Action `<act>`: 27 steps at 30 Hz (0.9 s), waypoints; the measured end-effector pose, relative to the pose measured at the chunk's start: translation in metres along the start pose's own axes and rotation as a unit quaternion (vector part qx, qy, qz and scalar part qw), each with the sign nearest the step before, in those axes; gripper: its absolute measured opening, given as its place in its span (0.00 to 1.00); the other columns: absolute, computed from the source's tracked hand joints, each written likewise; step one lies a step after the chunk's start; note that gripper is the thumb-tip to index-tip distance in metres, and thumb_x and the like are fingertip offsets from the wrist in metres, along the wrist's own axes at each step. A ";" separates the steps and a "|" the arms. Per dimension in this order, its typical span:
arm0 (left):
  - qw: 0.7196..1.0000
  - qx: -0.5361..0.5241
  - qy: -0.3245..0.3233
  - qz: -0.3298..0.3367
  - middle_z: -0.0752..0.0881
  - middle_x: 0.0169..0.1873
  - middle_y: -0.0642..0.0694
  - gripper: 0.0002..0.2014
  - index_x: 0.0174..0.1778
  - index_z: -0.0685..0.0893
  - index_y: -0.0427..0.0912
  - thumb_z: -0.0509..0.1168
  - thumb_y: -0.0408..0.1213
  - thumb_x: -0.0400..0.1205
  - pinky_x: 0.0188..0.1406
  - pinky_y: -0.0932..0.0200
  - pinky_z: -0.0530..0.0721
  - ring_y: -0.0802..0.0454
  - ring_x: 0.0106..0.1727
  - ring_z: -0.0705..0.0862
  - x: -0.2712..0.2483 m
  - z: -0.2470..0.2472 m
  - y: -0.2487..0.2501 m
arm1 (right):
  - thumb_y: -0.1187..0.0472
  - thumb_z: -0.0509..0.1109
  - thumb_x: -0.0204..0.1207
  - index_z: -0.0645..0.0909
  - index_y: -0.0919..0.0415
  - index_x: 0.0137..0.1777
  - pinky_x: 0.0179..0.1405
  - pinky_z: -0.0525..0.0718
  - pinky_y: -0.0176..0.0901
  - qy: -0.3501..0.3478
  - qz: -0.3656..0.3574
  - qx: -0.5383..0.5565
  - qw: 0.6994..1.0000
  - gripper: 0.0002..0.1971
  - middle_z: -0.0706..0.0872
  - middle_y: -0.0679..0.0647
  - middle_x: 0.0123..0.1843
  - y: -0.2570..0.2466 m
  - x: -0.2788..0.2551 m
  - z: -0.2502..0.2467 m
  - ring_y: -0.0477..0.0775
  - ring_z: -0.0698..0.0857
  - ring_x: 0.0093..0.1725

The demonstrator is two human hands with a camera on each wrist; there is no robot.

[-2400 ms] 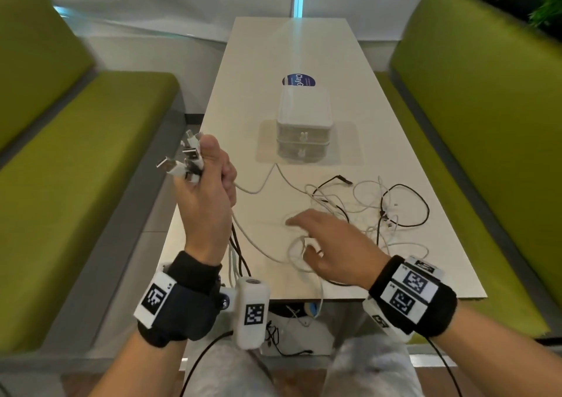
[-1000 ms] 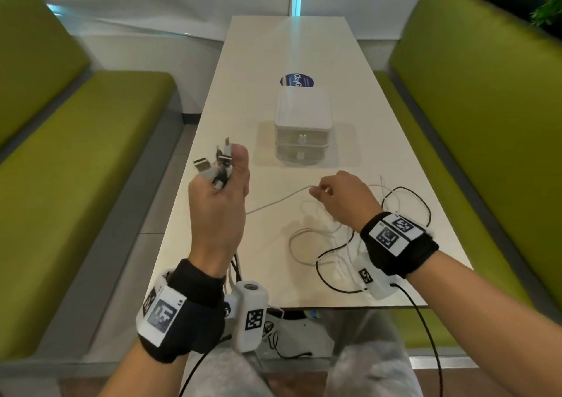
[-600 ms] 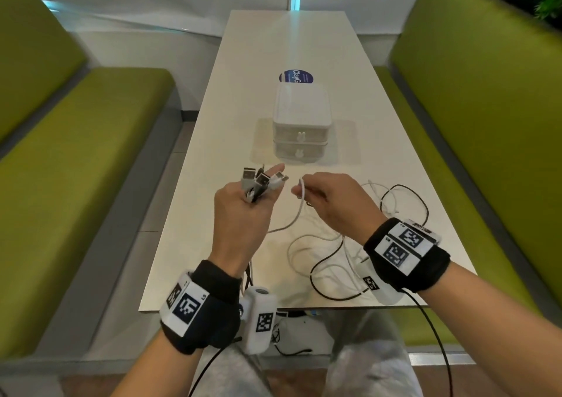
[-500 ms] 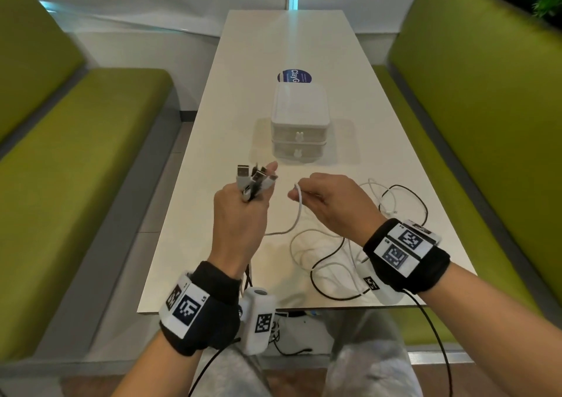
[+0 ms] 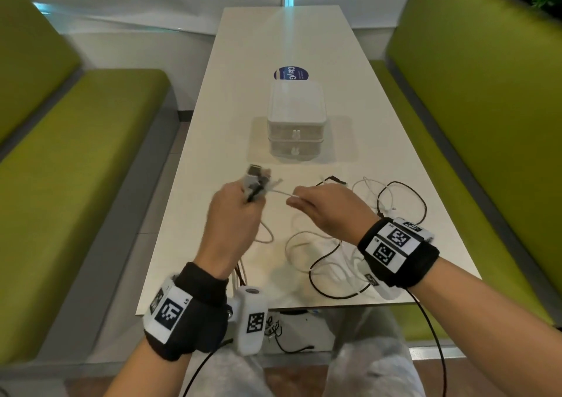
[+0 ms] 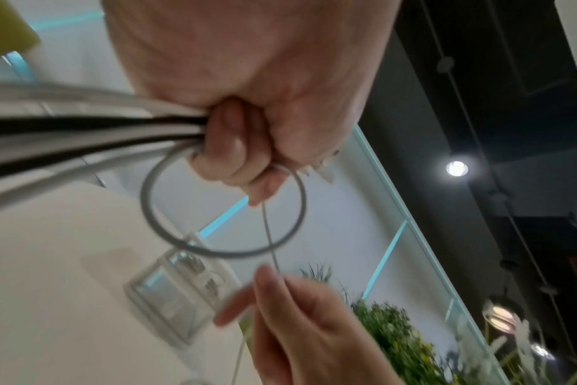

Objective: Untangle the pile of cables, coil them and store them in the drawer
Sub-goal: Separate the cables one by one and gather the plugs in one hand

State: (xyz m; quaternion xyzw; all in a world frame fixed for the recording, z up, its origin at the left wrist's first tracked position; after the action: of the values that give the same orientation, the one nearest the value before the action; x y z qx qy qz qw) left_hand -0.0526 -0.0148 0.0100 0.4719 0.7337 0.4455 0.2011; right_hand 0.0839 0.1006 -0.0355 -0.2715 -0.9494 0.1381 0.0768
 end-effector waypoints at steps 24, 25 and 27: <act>0.977 0.193 -0.074 0.055 0.81 0.30 0.50 0.07 0.39 0.78 0.46 0.64 0.34 0.83 0.32 0.55 0.64 0.41 0.37 0.79 0.000 0.018 -0.007 | 0.50 0.56 0.83 0.69 0.55 0.43 0.30 0.72 0.52 0.007 -0.001 0.075 0.997 0.11 0.78 0.52 0.30 -0.010 -0.002 -0.003 0.60 0.76 0.32; 0.978 0.186 -0.065 0.062 0.84 0.31 0.48 0.05 0.43 0.82 0.43 0.64 0.35 0.84 0.32 0.54 0.67 0.42 0.36 0.79 0.001 0.016 -0.008 | 0.46 0.52 0.83 0.66 0.53 0.41 0.29 0.70 0.51 0.009 -0.008 0.072 0.997 0.13 0.75 0.50 0.29 -0.011 -0.001 -0.002 0.58 0.73 0.31; 0.980 0.177 -0.059 0.066 0.88 0.36 0.45 0.05 0.49 0.86 0.43 0.64 0.35 0.84 0.35 0.50 0.75 0.41 0.38 0.82 0.001 0.014 -0.013 | 0.40 0.46 0.82 0.63 0.51 0.40 0.29 0.65 0.49 0.012 -0.028 0.056 0.998 0.18 0.72 0.47 0.28 -0.013 0.001 -0.001 0.55 0.71 0.29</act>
State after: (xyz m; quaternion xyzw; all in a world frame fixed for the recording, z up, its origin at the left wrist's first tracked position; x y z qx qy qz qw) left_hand -0.0499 -0.0095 -0.0076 0.5731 0.7549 0.2922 0.1278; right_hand 0.0771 0.0909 -0.0304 -0.2414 -0.9464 0.1857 0.1074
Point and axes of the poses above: each hand's wrist, its own x-axis towards the middle knuckle, its own z-axis out of the palm, y = z × x, the point moved 2 cm from there along x, towards the middle knuckle
